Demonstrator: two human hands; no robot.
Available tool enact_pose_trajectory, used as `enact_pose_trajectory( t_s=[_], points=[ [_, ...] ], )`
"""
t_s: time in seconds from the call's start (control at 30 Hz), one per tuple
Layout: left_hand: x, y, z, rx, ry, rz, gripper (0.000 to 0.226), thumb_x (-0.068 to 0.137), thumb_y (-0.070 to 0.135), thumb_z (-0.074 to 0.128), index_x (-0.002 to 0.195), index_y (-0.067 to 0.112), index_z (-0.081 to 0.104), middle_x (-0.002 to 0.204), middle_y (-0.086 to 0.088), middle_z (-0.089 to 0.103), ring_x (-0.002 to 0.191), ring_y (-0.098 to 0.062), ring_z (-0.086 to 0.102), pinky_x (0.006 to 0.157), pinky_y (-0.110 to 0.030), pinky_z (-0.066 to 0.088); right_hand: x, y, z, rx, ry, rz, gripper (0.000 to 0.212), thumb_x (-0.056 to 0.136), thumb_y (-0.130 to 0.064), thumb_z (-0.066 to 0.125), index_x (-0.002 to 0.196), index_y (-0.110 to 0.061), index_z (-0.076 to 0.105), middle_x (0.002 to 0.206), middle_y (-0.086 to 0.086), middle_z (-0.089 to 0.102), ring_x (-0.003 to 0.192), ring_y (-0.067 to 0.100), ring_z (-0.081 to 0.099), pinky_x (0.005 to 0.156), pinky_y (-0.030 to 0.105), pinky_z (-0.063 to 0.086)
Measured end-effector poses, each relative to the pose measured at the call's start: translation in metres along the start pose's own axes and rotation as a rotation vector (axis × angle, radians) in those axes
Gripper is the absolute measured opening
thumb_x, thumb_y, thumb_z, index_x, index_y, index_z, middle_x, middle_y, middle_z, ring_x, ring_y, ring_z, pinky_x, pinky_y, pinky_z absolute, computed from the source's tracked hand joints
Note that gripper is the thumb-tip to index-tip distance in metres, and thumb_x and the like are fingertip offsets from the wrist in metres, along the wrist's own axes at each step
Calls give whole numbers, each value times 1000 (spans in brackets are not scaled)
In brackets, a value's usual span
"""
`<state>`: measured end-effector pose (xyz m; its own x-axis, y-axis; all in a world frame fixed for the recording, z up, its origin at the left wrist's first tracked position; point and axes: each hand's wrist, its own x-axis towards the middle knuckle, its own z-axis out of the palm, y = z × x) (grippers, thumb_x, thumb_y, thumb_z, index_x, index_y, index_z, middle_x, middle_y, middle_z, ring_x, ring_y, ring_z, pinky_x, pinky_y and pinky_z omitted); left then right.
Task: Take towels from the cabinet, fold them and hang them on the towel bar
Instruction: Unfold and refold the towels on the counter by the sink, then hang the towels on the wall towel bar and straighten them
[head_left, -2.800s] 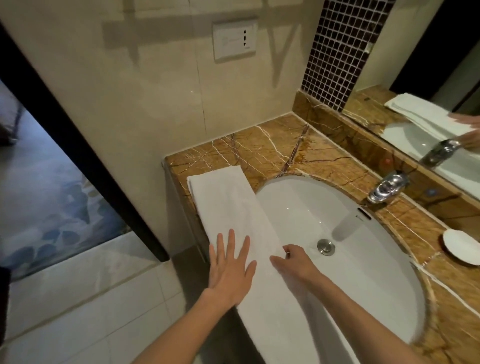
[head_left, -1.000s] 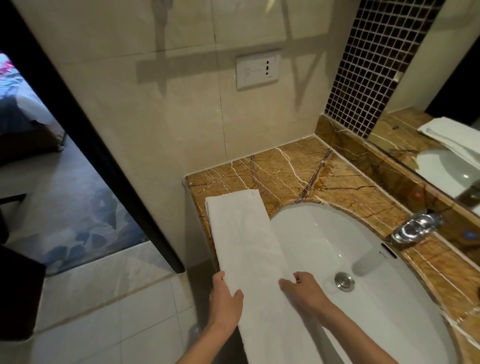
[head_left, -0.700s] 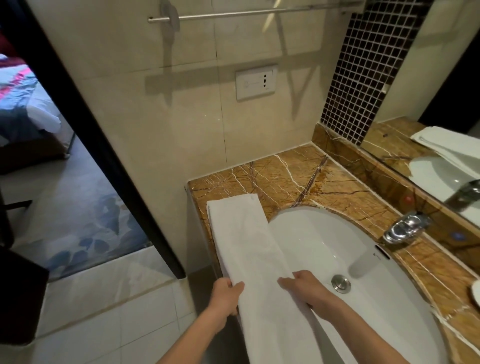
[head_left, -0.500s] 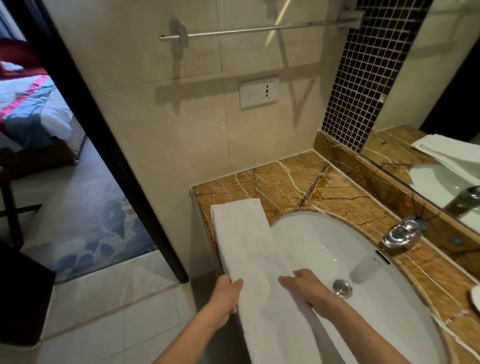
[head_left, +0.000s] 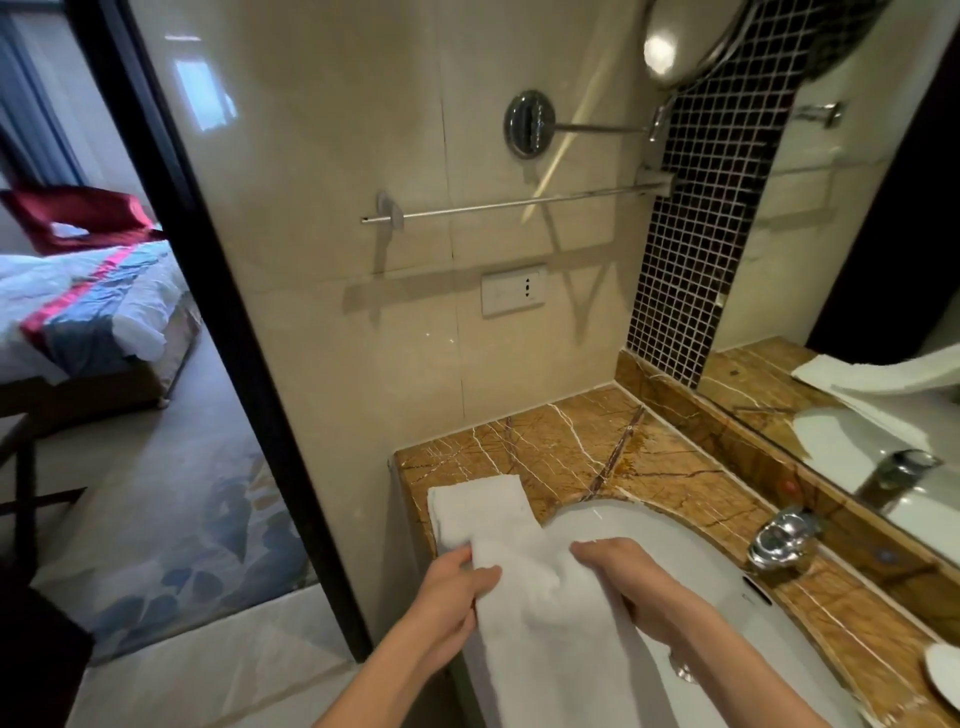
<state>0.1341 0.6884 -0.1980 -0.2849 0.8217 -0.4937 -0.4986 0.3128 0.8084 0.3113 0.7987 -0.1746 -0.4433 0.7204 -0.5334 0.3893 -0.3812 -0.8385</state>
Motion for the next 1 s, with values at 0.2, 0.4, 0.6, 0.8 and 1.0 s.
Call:
enact_pose_trajectory(
  t_s=[0.2, 0.4, 0.6, 0.8, 1.0],
  points=[
    [-14, 66, 2, -63, -8, 177, 27, 92, -8, 50, 116, -2, 60, 105, -18, 71, 93, -28, 70, 69, -32, 59, -28, -65, 8, 37, 28, -156, 29, 92, -18, 57, 99, 6, 71, 93, 22, 73, 92, 39, 69, 78, 42, 55],
    [-34, 138, 6, -28, -76, 331, 19, 92, -7, 49, 105, -4, 64, 90, -16, 74, 74, -21, 72, 61, -27, 58, -53, -124, 21, 132, 150, -303, 29, 87, -29, 61, 98, -6, 75, 98, 18, 73, 99, 39, 67, 82, 48, 52],
    [-55, 214, 8, 145, -103, 482, 21, 92, -3, 51, 109, -1, 64, 96, -16, 73, 79, -24, 69, 62, -28, 55, -80, -177, 25, 198, 164, -487, 22, 94, -14, 55, 100, -2, 72, 95, 11, 75, 89, 26, 72, 71, 31, 55],
    [-81, 284, 17, 285, -97, 586, 16, 92, -1, 54, 100, 2, 67, 78, -7, 73, 63, -16, 66, 56, -24, 50, -96, -233, 34, 213, 232, -630, 18, 93, -16, 59, 99, -5, 73, 90, 11, 76, 83, 27, 71, 68, 35, 57],
    [-101, 348, 19, 296, -141, 668, 16, 92, 1, 54, 101, 2, 67, 90, -14, 69, 72, -21, 63, 62, -27, 54, -129, -299, 44, 186, 266, -748, 20, 91, -11, 57, 95, 2, 72, 98, 25, 71, 80, 33, 66, 70, 40, 50]
  ],
)
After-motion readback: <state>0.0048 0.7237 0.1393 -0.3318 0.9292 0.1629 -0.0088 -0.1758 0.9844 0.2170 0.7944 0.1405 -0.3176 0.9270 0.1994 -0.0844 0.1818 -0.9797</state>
